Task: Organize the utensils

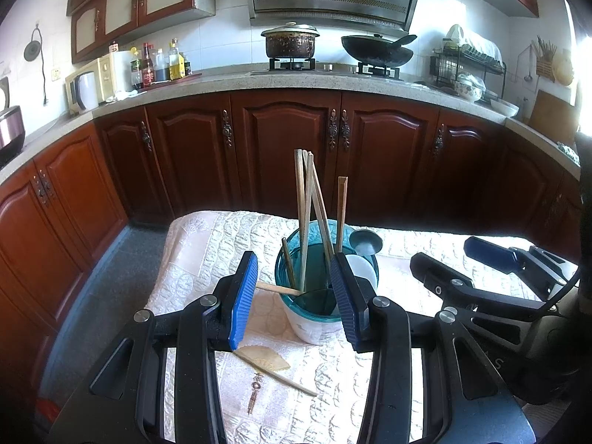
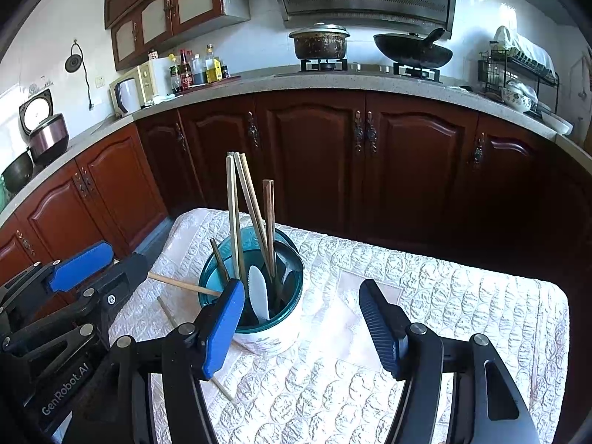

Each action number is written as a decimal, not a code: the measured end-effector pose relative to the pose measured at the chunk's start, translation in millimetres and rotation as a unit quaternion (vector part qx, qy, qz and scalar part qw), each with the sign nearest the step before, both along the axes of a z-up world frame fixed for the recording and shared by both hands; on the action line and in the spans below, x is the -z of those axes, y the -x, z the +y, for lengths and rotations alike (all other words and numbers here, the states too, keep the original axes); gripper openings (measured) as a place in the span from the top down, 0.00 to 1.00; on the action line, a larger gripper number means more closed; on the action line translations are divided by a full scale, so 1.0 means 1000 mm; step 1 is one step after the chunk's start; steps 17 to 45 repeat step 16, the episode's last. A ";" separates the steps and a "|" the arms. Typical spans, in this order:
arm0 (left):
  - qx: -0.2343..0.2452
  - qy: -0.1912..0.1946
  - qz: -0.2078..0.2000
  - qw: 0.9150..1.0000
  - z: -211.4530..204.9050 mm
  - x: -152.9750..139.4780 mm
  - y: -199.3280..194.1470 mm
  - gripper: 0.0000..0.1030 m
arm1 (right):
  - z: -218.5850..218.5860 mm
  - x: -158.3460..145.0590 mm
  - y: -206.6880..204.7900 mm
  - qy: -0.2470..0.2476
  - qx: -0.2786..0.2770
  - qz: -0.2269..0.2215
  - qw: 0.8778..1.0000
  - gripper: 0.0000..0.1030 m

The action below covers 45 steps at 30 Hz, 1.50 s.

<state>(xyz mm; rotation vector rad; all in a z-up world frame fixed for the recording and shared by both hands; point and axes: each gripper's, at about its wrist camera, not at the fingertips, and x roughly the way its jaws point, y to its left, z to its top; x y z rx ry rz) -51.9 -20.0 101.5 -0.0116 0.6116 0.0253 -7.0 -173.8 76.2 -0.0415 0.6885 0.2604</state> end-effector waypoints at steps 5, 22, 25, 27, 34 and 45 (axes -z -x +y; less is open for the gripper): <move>0.003 -0.001 0.001 1.000 -0.001 0.002 0.000 0.61 | 0.000 0.000 0.000 0.000 0.000 0.000 1.000 0.40; 0.004 -0.002 -0.001 1.000 0.000 0.006 -0.001 0.61 | -0.003 0.004 -0.001 -0.001 0.002 0.005 1.000 0.40; 0.004 -0.002 -0.001 1.000 0.000 0.006 -0.001 0.61 | -0.003 0.004 -0.001 -0.001 0.002 0.005 1.000 0.40; 0.004 -0.002 -0.001 1.000 0.000 0.006 -0.001 0.61 | -0.003 0.004 -0.001 -0.001 0.002 0.005 1.000 0.40; 0.004 -0.002 -0.001 1.000 0.000 0.006 -0.001 0.61 | -0.003 0.004 -0.001 -0.001 0.002 0.005 1.000 0.40; 0.004 -0.002 -0.001 1.000 0.000 0.006 -0.001 0.61 | -0.003 0.004 -0.001 -0.001 0.002 0.005 1.000 0.40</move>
